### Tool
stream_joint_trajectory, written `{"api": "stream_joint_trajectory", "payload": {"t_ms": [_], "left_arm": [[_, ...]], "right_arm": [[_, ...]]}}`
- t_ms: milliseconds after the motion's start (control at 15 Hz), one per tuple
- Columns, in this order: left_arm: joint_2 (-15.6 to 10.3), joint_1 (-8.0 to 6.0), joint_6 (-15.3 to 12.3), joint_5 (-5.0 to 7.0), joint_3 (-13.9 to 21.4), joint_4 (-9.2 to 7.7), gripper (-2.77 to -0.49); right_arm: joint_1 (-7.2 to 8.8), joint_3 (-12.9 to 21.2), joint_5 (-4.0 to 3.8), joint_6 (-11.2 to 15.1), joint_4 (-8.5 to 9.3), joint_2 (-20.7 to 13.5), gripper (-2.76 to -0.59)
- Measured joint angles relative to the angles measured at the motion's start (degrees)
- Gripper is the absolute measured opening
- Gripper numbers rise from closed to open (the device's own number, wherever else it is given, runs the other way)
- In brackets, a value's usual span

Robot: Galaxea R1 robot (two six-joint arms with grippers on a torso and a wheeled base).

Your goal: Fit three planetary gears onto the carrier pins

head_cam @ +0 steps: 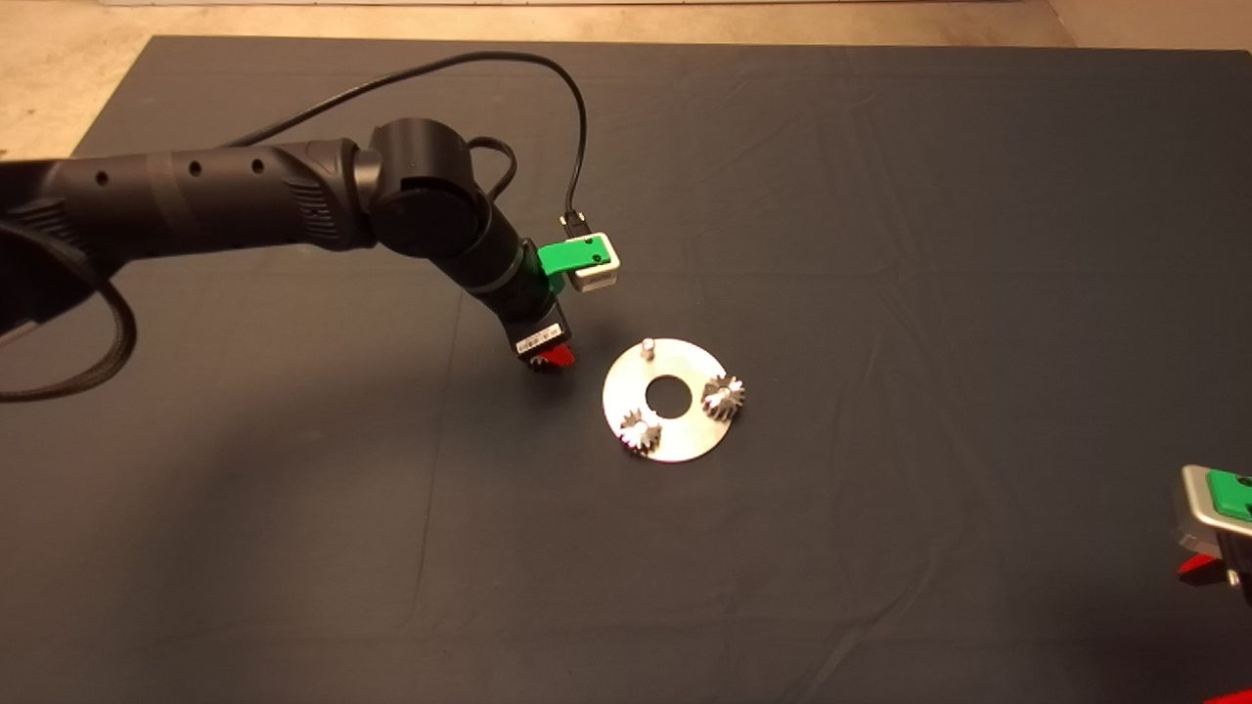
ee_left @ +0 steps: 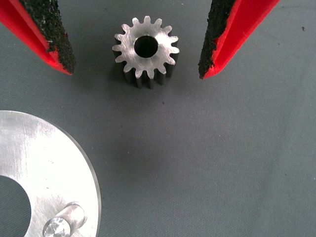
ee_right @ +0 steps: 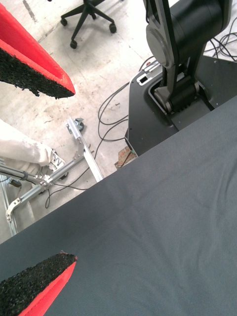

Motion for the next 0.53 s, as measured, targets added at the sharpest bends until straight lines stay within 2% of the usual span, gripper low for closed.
{"api": "stream_joint_trajectory", "payload": {"t_ms": [533], "left_arm": [[-0.5,0.04,0.0,-0.23,0.2,-1.88,-1.52]], "right_arm": [[0.0,0.0,0.0,0.0,0.0,-0.2,-1.02]]}}
